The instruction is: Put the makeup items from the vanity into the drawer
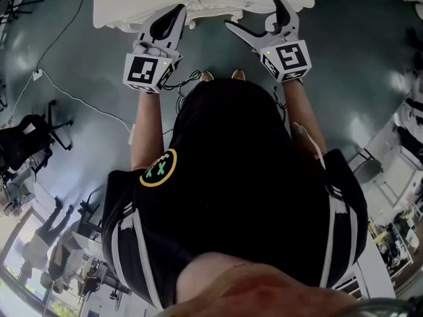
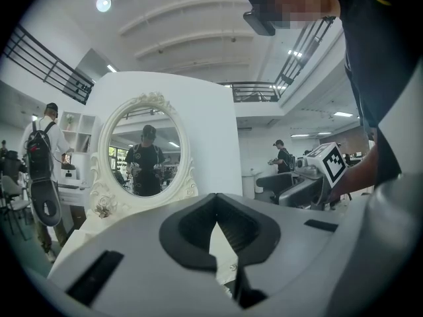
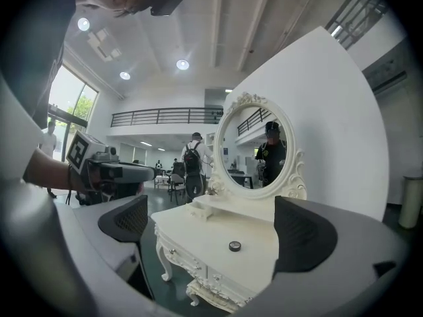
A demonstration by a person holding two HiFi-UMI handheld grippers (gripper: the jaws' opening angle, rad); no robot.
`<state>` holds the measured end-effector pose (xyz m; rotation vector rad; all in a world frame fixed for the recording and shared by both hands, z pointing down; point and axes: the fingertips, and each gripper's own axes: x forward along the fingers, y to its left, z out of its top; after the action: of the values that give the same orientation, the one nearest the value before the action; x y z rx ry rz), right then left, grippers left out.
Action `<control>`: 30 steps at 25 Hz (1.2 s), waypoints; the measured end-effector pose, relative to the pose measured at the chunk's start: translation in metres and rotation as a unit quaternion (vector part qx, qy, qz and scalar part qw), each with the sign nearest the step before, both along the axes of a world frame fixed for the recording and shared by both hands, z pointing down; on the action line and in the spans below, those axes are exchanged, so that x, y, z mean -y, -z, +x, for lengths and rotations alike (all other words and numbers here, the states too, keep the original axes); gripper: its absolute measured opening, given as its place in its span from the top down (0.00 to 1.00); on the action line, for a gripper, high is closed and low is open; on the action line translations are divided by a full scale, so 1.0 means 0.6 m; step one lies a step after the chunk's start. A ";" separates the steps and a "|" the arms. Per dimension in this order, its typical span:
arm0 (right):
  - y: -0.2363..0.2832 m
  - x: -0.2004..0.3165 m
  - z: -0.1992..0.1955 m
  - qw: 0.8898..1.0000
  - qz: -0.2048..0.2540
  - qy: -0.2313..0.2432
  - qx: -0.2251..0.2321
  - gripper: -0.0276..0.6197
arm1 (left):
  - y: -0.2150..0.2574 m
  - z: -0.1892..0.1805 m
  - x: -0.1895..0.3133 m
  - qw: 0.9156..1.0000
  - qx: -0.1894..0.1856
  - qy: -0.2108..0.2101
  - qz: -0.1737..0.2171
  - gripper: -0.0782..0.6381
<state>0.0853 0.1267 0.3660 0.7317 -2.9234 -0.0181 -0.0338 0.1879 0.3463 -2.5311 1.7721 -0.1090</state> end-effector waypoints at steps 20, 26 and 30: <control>-0.031 0.020 0.051 1.000 -0.004 0.017 -0.010 0.03 | -0.008 0.046 0.009 1.000 0.010 0.029 -0.005 0.87; -0.033 0.023 0.077 0.999 -0.004 0.038 -0.010 0.03 | -0.004 0.072 0.011 0.999 0.009 0.049 -0.007 0.87; -0.038 0.031 0.082 0.999 -0.004 0.039 -0.012 0.03 | -0.012 0.078 0.016 0.998 0.013 0.051 -0.015 0.87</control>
<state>0.1343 0.1082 0.3890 0.6124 -2.9262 -0.0229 0.0131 0.1784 0.3533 -2.4459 1.9042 -0.1728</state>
